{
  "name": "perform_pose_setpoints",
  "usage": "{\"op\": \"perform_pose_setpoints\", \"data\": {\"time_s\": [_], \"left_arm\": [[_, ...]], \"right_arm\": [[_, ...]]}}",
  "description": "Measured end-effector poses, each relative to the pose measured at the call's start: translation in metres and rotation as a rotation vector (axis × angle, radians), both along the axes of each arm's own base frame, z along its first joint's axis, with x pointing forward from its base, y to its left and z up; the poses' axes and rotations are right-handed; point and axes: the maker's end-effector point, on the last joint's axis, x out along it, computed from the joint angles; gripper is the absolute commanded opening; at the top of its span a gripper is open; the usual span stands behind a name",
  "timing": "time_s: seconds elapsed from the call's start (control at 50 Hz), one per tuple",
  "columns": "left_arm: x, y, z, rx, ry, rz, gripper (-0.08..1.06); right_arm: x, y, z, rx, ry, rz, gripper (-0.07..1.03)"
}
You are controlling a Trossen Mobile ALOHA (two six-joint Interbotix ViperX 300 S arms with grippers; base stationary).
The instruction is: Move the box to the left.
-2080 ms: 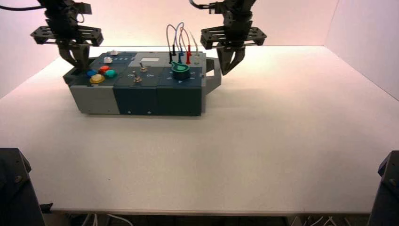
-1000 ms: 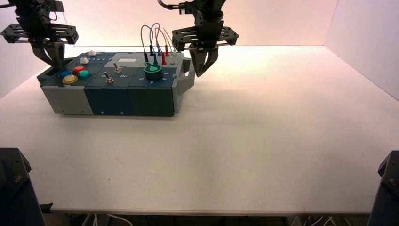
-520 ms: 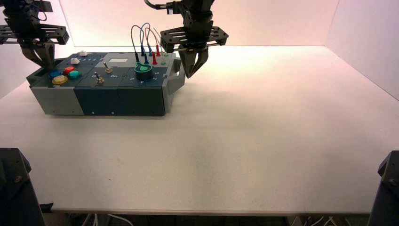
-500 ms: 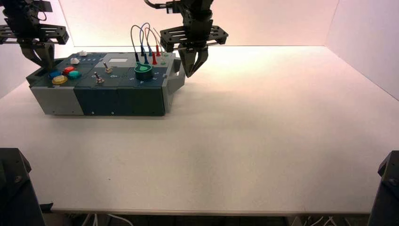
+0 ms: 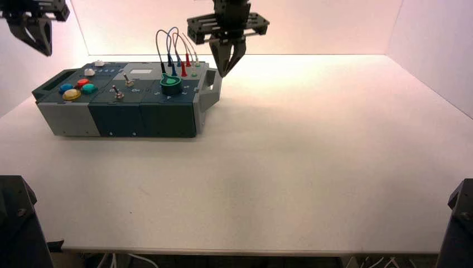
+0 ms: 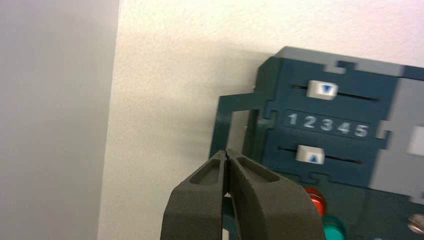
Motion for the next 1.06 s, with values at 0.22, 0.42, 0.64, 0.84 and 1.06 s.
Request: {"op": "perform_pose_setpoints", "data": {"time_s": [0.22, 0.42, 0.64, 0.84, 1.06], "left_arm": [[-0.002, -0.025, 0.018, 0.002, -0.011, -0.058, -0.03], [-0.015, -0.05, 0.026, -0.007, -0.016, -0.106, -0.03], [-0.022, -0.06, 0.029, -0.018, -0.024, -0.12, -0.03], [-0.024, -0.066, 0.04, -0.013, -0.057, -0.133, -0.03], [-0.025, -0.067, 0.043, -0.011, -0.074, -0.134, -0.03]], "right_arm": [[-0.002, -0.001, 0.017, 0.01, -0.008, 0.043, -0.02], [-0.012, 0.011, 0.038, 0.089, 0.006, 0.102, -0.02], [-0.016, 0.01, 0.049, 0.103, 0.011, 0.101, -0.02], [-0.017, 0.009, 0.055, 0.102, 0.006, 0.104, -0.02], [-0.017, 0.008, 0.055, 0.097, 0.004, 0.108, -0.02]]}}
